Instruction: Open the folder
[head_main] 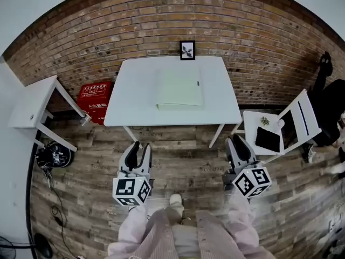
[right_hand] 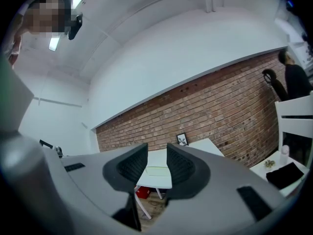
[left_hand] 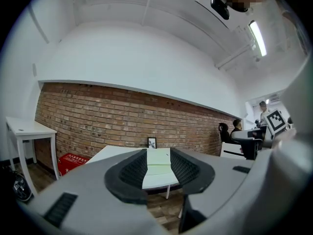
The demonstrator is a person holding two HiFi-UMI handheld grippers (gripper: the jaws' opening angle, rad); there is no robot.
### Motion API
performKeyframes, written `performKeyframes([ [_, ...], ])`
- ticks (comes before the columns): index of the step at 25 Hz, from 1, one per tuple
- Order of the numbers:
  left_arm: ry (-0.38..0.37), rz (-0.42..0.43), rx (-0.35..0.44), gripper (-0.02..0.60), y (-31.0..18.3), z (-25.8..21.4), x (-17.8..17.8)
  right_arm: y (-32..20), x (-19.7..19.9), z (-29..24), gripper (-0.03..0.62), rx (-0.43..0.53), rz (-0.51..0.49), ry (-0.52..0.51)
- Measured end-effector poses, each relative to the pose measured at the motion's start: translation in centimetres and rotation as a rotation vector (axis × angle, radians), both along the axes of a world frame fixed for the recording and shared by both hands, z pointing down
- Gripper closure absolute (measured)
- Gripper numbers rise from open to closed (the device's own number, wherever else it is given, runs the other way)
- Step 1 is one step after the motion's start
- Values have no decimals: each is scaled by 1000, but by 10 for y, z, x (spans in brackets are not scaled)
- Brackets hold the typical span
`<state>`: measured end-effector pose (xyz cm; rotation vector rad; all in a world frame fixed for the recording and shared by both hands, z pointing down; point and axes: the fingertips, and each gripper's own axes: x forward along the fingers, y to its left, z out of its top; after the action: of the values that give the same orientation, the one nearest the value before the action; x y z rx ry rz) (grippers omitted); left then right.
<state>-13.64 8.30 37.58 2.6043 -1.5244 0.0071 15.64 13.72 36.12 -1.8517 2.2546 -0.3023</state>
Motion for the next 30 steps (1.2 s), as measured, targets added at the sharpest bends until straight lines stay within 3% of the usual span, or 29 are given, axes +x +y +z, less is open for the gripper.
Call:
performKeyframes([
  [13, 8, 78, -24, 442, -101, 11, 21, -85, 11, 10, 491, -19, 44, -21],
  [30, 21, 116, -119, 442, -175, 44, 51, -153, 34, 34, 491, -87, 73, -26],
])
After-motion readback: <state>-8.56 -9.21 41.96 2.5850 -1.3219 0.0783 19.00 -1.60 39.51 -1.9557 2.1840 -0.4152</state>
